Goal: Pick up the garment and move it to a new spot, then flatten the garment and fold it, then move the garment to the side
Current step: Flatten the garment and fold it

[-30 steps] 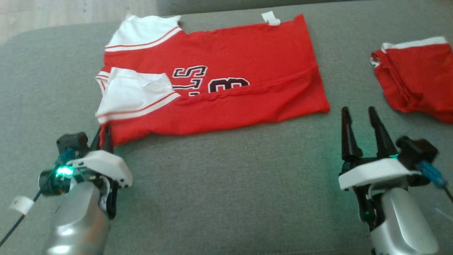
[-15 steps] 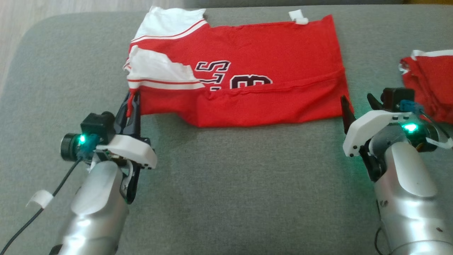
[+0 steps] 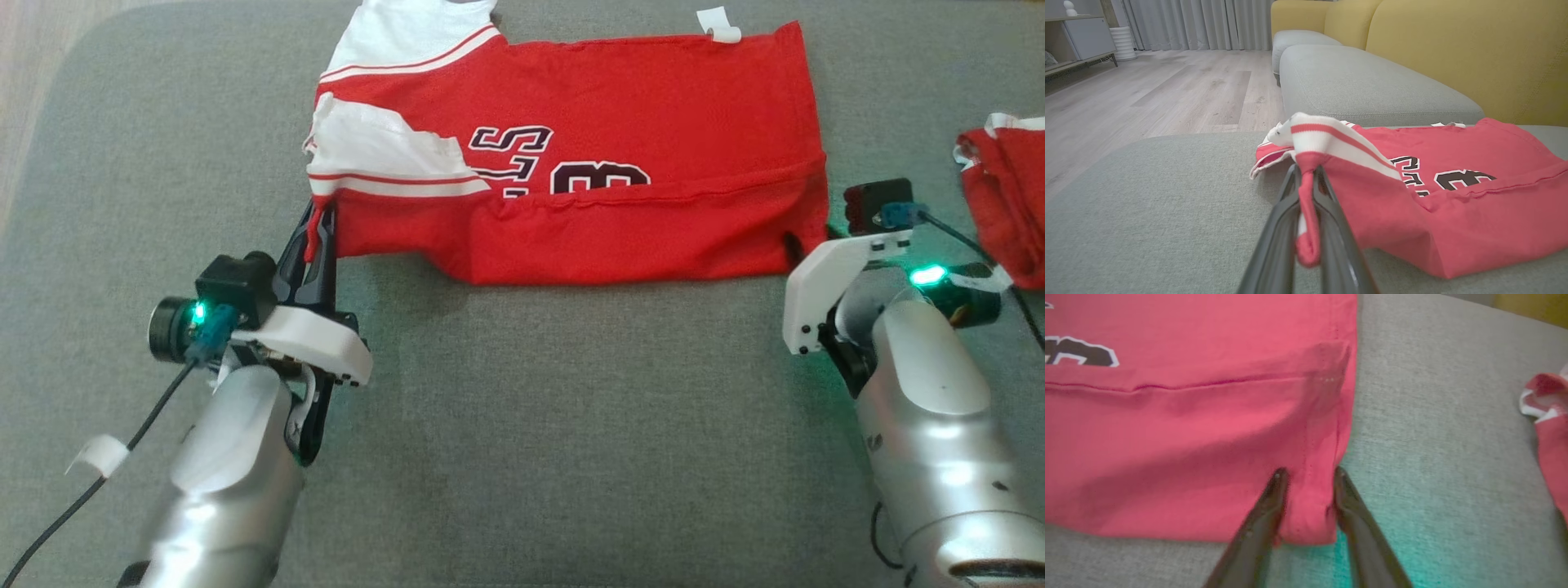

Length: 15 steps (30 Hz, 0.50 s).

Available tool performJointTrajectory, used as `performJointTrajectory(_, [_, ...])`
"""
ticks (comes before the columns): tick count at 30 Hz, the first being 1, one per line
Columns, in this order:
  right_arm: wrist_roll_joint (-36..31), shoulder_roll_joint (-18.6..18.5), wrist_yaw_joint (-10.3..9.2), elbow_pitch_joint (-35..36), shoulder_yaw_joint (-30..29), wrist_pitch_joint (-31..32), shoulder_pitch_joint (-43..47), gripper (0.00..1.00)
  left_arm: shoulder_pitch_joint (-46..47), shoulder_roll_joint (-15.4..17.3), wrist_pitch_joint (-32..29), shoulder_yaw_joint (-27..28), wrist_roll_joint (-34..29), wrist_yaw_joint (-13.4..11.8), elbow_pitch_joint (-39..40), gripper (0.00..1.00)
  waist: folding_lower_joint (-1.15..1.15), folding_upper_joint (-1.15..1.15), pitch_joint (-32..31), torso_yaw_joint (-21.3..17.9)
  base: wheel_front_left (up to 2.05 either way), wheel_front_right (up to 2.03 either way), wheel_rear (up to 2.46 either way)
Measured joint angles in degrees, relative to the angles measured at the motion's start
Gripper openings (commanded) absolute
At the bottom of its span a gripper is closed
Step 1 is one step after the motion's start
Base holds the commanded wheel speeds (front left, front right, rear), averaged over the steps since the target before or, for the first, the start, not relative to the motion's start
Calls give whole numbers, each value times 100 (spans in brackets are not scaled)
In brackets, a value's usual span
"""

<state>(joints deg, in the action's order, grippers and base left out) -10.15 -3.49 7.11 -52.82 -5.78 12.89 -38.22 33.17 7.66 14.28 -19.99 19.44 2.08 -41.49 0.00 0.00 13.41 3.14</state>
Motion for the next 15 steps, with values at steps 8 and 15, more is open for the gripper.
performJointTrajectory(8, [45,36,0,-146,-2,-256,-16,0,2,45,0,-8,0,-5,-110,0,1,0,-73,-19,0,0,0])
performJointTrajectory(15, [229,34,0,-300,-192,-628,272,0,-97,163,-11,-16,9,-57,-369,0,1,0,-382,-95,0,0,0])
